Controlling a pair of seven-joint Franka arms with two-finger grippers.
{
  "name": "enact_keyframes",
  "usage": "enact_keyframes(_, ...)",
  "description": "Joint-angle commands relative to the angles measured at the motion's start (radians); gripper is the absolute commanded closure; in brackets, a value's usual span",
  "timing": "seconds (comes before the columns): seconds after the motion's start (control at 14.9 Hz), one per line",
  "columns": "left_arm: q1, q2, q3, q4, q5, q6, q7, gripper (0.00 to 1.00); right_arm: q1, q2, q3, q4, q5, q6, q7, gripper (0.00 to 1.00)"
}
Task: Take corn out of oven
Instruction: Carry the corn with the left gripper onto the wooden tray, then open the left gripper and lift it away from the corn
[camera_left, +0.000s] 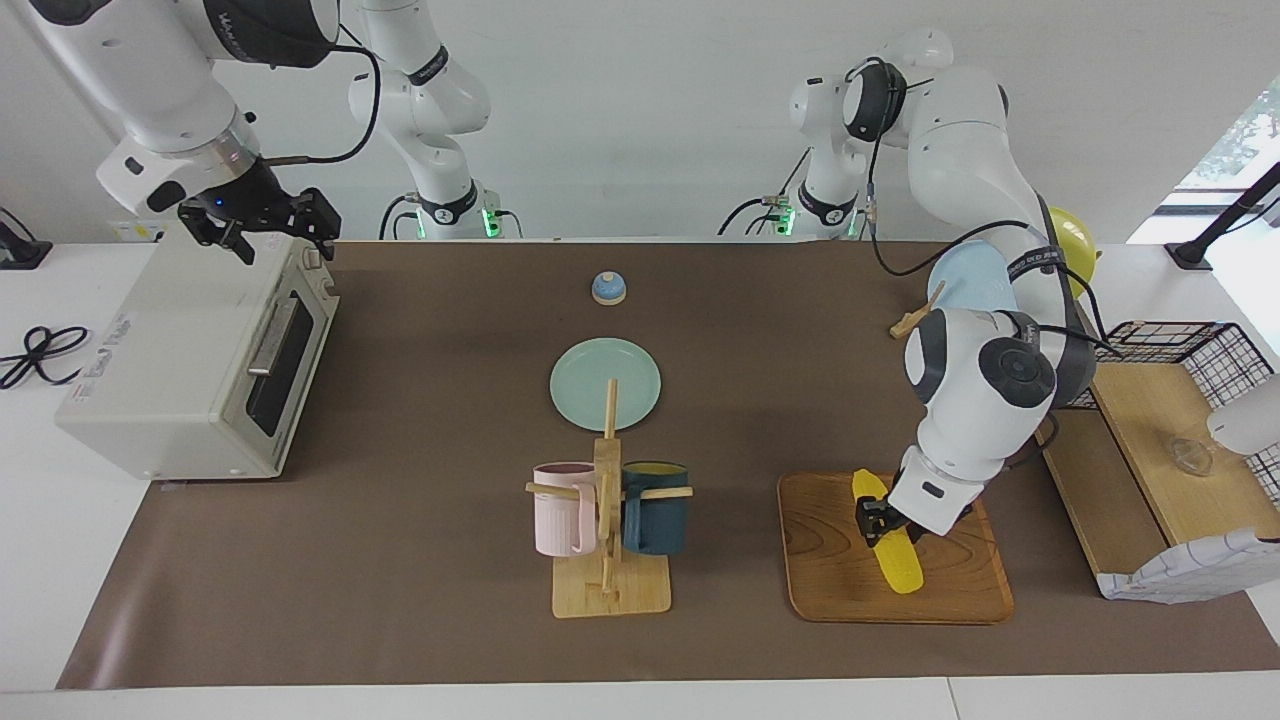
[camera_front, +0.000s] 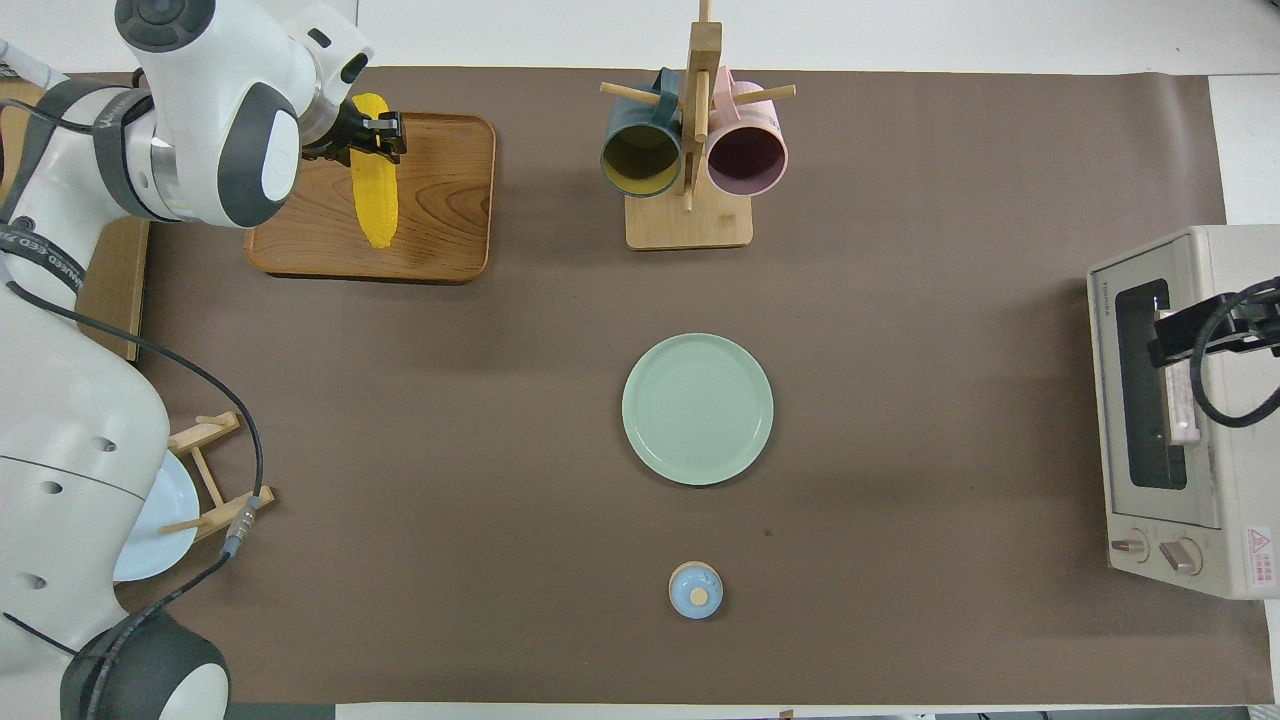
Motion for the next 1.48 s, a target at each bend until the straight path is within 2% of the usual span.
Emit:
enact_keyframes(0.0, 0.004, 0.041, 0.005, 0.048, -0.001, 0.006, 0.056, 1.00, -0.001, 0.003, -0.002, 0.007, 0.019, -0.024, 0.010, 0.00)
enact_keyframes(0.2, 0.001, 0.070, 0.005, 0.052, -0.001, 0.029, 0.056, 1.00, 0.015, -0.003, -0.006, 0.007, 0.003, -0.019, 0.011, 0.00)
enact_keyframes(0.47, 0.002, 0.070, 0.003, 0.051, 0.001, 0.024, 0.071, 1.00, 0.016, -0.004, -0.007, 0.003, 0.002, -0.019, 0.014, 0.00)
enact_keyframes(0.54, 0.002, 0.066, 0.009, 0.049, 0.001, 0.015, 0.092, 0.39, 0.016, -0.004, -0.007, 0.003, 0.002, -0.019, 0.014, 0.00)
enact_keyframes(0.6, 0.002, 0.064, 0.014, 0.049, 0.001, 0.009, 0.096, 0.01, 0.018, -0.004, -0.007, 0.002, 0.002, -0.016, 0.014, 0.00)
enact_keyframes(0.74, 0.004, 0.023, 0.014, 0.040, 0.001, -0.038, 0.096, 0.00, 0.018, -0.006, -0.004, 0.002, -0.018, -0.015, 0.014, 0.00)
enact_keyframes(0.87, 0.023, -0.049, 0.014, 0.026, -0.010, -0.123, 0.094, 0.00, 0.018, -0.006, 0.002, 0.000, -0.026, -0.015, 0.013, 0.00)
enact_keyframes(0.94, 0.024, -0.104, 0.014, 0.002, -0.016, -0.158, 0.084, 0.00, 0.018, -0.004, 0.002, 0.000, -0.026, -0.013, 0.008, 0.00)
enact_keyframes(1.14, 0.031, -0.308, 0.014, -0.176, -0.016, -0.196, 0.077, 0.00, 0.018, -0.004, 0.002, 0.000, -0.024, -0.018, 0.008, 0.00)
enact_keyframes(1.21, 0.034, -0.368, 0.014, -0.208, -0.016, -0.247, 0.070, 0.00, 0.018, -0.006, 0.002, 0.000, -0.024, -0.018, 0.010, 0.00)
enact_keyframes(1.41, 0.031, -0.477, 0.014, -0.213, -0.016, -0.437, -0.013, 0.00, 0.009, -0.004, 0.002, 0.000, -0.023, 0.000, 0.016, 0.00)
